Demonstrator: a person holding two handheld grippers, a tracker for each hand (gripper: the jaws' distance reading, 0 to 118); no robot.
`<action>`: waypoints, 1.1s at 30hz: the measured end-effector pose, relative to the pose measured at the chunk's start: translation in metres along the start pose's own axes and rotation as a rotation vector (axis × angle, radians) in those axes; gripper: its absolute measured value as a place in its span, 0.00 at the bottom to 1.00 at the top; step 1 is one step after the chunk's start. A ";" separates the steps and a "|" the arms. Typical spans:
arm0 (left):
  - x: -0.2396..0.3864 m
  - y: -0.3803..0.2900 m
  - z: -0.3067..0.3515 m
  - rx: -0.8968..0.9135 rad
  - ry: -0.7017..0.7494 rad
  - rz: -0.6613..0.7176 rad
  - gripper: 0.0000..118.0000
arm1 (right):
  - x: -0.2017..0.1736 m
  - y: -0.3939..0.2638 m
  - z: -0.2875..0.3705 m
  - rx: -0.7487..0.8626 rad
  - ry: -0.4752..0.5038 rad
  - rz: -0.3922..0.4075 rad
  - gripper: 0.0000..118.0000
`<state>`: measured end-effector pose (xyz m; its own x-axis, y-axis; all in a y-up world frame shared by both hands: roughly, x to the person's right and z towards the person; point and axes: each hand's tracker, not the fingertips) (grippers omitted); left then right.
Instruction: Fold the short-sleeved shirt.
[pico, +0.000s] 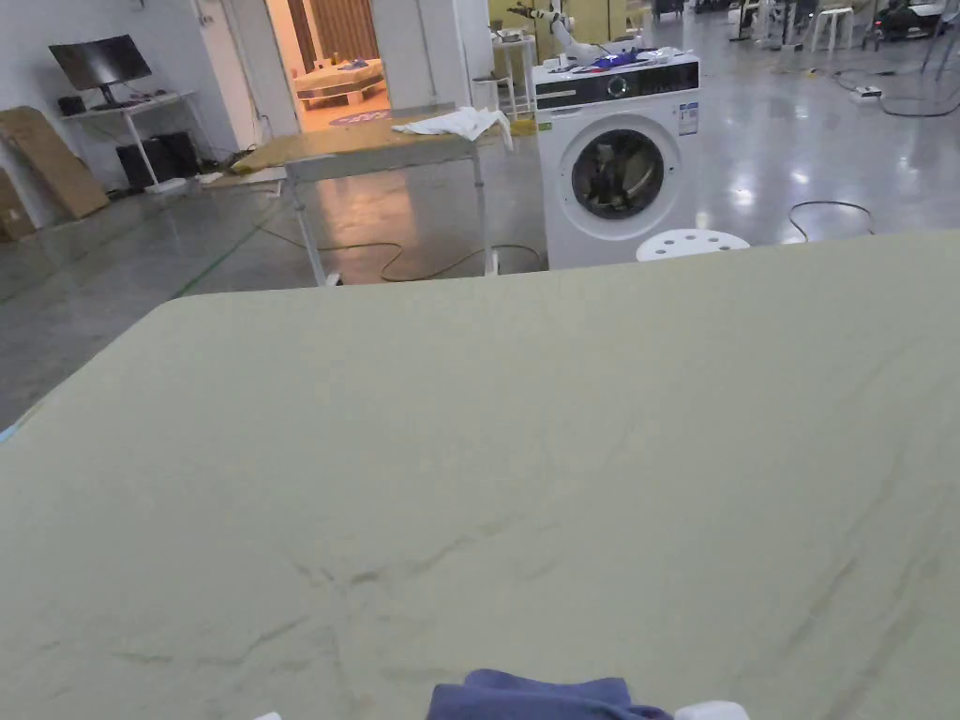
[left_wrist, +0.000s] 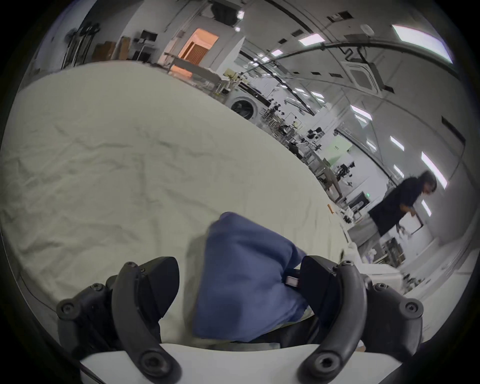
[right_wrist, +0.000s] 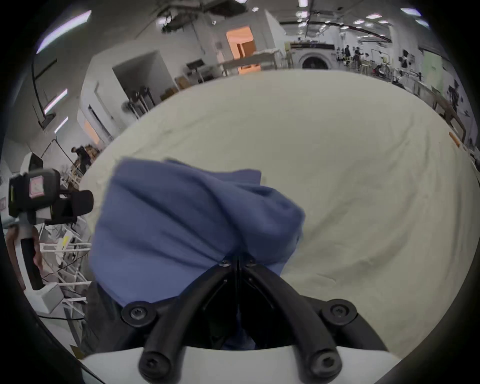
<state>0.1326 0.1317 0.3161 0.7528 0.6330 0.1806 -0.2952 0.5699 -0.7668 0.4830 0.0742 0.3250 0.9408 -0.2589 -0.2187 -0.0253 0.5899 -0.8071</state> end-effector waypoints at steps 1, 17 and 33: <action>-0.006 0.001 -0.005 -0.012 -0.024 0.027 0.83 | 0.004 0.001 0.007 0.005 0.018 -0.099 0.00; -0.026 -0.007 -0.069 -0.127 -0.093 0.102 0.18 | 0.011 -0.008 0.022 0.056 0.080 -0.168 0.00; -0.208 0.170 0.119 0.031 0.528 0.091 0.18 | 0.011 -0.018 0.092 0.273 0.317 -0.249 0.00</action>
<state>-0.1441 0.1598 0.2217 0.9145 0.3354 -0.2261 -0.3843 0.5457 -0.7447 0.5251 0.1314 0.3878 0.7566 -0.6128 -0.2280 0.3168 0.6486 -0.6921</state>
